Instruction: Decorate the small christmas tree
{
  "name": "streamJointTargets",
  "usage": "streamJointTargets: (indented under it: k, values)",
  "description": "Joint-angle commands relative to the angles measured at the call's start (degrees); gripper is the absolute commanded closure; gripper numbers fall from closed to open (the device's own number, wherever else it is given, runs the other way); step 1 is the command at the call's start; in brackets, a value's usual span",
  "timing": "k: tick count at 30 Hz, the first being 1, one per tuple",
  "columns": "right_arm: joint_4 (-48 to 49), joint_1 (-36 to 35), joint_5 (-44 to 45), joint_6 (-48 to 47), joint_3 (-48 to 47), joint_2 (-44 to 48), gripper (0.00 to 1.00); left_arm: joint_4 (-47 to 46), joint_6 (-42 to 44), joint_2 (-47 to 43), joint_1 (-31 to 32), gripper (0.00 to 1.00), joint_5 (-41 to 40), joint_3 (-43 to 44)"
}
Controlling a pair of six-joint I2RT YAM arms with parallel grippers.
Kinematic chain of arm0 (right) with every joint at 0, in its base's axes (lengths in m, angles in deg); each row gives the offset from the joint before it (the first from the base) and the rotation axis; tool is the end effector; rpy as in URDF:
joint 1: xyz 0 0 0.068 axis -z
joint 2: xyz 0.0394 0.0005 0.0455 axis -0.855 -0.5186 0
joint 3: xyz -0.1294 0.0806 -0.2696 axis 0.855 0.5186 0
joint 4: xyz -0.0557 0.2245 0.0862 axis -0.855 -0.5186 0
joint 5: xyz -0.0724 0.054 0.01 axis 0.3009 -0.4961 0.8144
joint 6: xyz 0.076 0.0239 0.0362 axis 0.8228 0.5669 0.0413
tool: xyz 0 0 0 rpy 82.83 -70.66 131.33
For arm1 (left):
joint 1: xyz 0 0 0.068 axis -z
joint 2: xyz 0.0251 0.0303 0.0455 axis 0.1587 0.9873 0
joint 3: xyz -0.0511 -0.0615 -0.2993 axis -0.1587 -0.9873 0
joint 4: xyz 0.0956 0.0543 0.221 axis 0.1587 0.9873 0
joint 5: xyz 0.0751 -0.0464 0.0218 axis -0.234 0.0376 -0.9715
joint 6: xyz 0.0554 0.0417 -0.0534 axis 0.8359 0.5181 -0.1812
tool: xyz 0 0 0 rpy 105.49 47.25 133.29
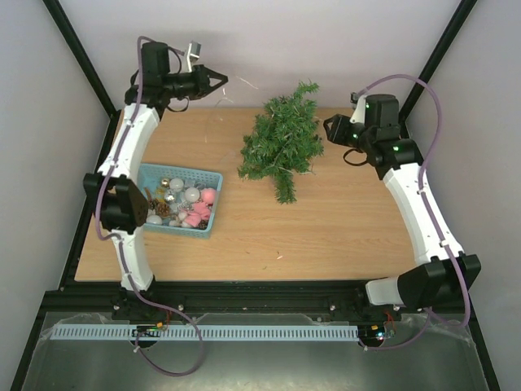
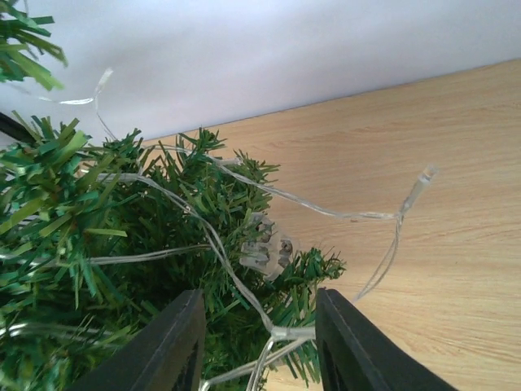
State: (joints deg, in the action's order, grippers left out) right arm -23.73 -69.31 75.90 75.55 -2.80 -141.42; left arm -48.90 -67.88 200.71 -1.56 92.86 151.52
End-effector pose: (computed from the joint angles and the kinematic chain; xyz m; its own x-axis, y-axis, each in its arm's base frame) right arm 0.3161 0.0726 0.4443 -0.4036 0.2830 -0.8701 -0.2129 0.8958 0.3901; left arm 0.4920 -0.1278 0.4293 -0.6824 -0.2605 -0.6829 0.5537 0.4257 -0.7157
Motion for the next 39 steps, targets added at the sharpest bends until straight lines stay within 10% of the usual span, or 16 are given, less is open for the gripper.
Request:
streamJointTargets:
  k: [1,16,39]
  values:
    - [-4.6,0.1,1.2,-0.8,-1.2,3.6,0.60,5.9,6.5,-9.8,0.4,0.98,-2.2,-8.0]
    - [-7.6,-4.3,-21.9,-2.3,4.0,14.9,0.45,6.9,4.6,-38.7,5.2,0.98,-7.5,-38.8]
    - [31.9,-43.4,5.1,-1.0,43.6,25.8,0.39,-33.4,-35.3,-55.7,13.0,0.96,-5.8,-65.1]
